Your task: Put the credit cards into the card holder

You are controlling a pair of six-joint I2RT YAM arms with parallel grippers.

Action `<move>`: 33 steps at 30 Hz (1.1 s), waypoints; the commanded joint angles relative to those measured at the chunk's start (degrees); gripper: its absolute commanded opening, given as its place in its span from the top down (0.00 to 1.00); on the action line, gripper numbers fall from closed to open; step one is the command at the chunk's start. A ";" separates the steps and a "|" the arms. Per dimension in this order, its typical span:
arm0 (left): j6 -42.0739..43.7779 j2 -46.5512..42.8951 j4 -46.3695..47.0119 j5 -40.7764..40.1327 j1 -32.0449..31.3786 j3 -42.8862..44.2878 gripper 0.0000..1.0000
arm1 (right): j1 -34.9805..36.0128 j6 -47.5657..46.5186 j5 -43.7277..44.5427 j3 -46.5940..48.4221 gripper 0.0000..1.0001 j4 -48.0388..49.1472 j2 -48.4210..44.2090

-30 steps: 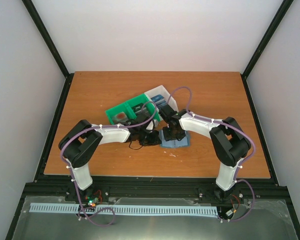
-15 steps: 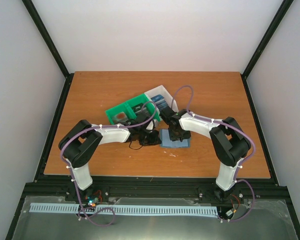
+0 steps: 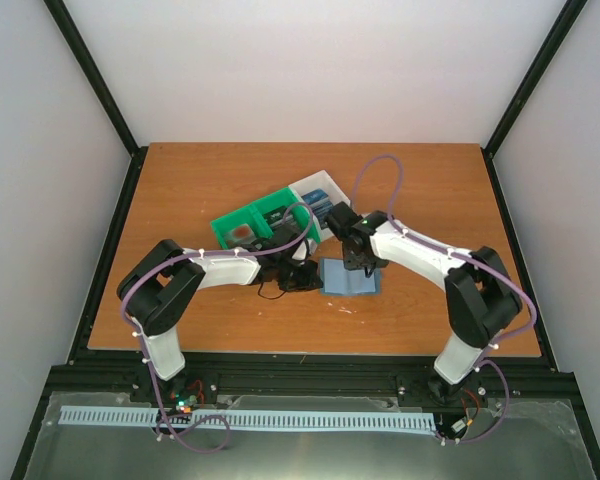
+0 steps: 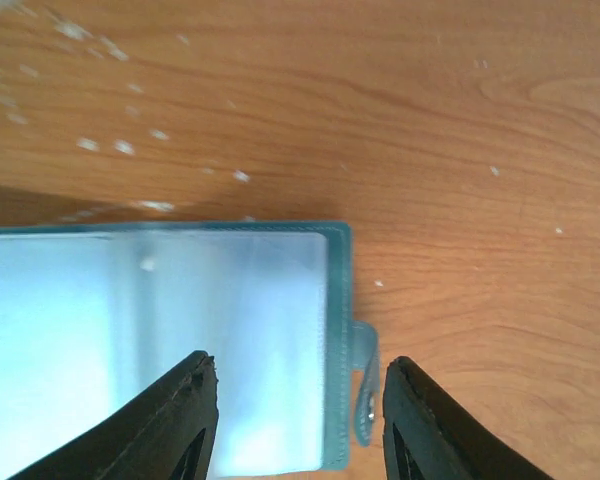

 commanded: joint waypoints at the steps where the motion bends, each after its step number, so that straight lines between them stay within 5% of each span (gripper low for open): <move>1: 1.13 -0.16 0.53 1.10 0.34 1.26 1.00 | 0.39 -2.35 -5.90 2.75 0.53 3.77 -5.21; 11: 0.94 0.05 0.47 0.77 0.32 1.24 0.99 | 0.39 -6.53 -19.71 -0.08 0.73 9.77 -3.37; 16: 0.61 0.10 -0.14 0.28 0.36 1.15 0.98 | 0.39 -5.22 -17.77 -1.58 0.62 8.81 0.98; 28: -0.53 -4.50 -2.50 -2.42 0.43 -0.51 0.60 | 0.39 -4.95 -17.84 -4.33 0.42 11.04 7.33; 33: -0.62 -9.89 -5.20 -5.43 1.25 -1.20 0.51 | 0.38 -4.81 -16.83 -5.89 0.39 10.81 8.37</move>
